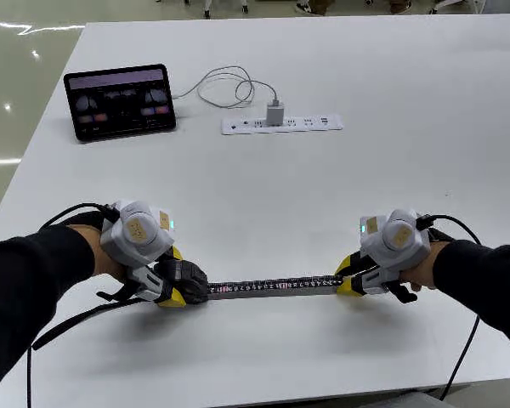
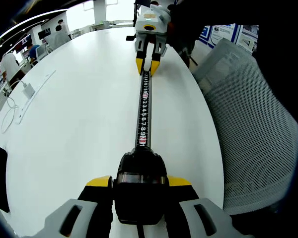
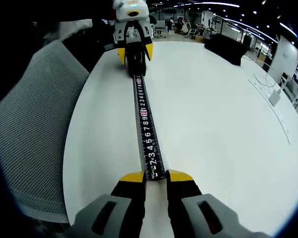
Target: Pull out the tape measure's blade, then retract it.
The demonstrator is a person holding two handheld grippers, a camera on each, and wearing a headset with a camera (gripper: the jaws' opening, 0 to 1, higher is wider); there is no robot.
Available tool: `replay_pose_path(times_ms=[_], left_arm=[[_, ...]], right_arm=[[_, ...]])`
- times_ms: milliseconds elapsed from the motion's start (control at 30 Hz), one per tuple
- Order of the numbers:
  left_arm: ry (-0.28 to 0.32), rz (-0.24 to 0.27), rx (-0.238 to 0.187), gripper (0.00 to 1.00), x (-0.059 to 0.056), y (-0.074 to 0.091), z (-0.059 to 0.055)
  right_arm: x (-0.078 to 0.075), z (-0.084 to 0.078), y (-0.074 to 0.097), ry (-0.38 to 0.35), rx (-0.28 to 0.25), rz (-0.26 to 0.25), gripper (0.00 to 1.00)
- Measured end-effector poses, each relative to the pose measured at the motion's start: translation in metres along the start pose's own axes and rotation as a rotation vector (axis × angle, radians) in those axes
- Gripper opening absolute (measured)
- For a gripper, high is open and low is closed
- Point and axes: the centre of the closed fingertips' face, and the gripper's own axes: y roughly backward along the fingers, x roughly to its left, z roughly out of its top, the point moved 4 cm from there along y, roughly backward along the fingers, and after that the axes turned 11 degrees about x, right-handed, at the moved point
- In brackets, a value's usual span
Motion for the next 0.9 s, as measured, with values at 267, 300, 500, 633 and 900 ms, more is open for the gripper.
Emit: replay_pose_path(times_ms=[267,300,500,633,900], left_arm=[[-0.031,0.028,0.045,0.37,-0.001,-0.005,-0.007],[-0.022,0.03,0.045,0.38,0.0,-0.004,-0.008],[0.008,0.065,0.068,0.5,0.005,-0.003,-0.011],[0.04,0.09,0.069,0.59,0.009,-0.001,-0.012],[0.137,0.099,0.011,0.7,0.013,0.009,-0.006]], right_arm=[[0.0,0.0,0.0,-0.001,0.001,0.002,0.12],[0.0,0.0,0.0,-0.007,0.004,0.005,0.13],[0.003,0.001,0.0,0.0,0.015,0.021,0.17],[0.003,0.001,0.0,-0.003,0.021,0.009,0.2],[0.003,-0.001,0.001,-0.035,0.024,0.001,0.3]])
